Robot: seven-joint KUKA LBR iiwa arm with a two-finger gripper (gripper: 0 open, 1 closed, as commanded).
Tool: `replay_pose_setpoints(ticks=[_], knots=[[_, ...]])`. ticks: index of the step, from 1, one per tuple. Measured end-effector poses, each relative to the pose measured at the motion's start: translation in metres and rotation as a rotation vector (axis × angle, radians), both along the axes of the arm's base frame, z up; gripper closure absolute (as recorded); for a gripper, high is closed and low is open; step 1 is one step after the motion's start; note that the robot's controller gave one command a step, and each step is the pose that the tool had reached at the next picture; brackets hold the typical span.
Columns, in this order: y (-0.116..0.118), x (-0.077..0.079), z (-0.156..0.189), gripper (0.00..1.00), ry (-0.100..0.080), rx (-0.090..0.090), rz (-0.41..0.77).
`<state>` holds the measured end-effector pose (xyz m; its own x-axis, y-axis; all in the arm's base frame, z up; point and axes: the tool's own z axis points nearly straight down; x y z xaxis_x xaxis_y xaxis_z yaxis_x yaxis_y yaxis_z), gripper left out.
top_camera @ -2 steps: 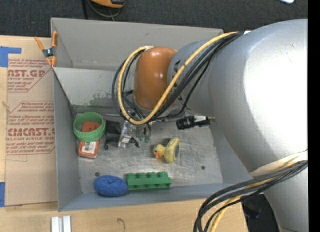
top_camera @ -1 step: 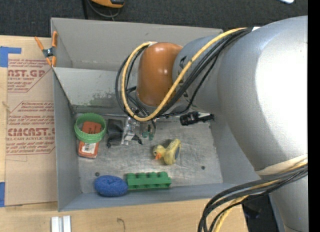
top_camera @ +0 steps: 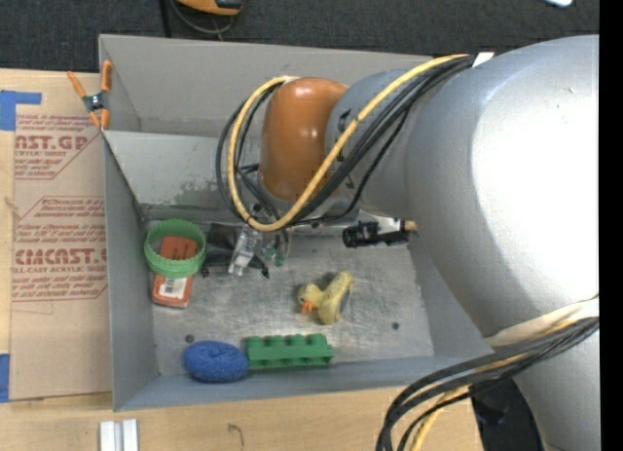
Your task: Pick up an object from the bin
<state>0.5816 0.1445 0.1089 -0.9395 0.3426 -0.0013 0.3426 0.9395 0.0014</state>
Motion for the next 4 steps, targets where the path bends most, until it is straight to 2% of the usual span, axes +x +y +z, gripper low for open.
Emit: replay_pose_setpoints(ticks=[1,2,3,4], knots=[[0.001,0.000,0.001,1.00,0.003,0.000,-0.035],[-0.024,-0.002,0.010,1.00,-0.011,0.002,0.100],[-0.028,0.002,-0.004,1.00,0.007,-0.005,0.273],[0.010,0.010,0.016,1.00,0.000,0.000,0.234]])
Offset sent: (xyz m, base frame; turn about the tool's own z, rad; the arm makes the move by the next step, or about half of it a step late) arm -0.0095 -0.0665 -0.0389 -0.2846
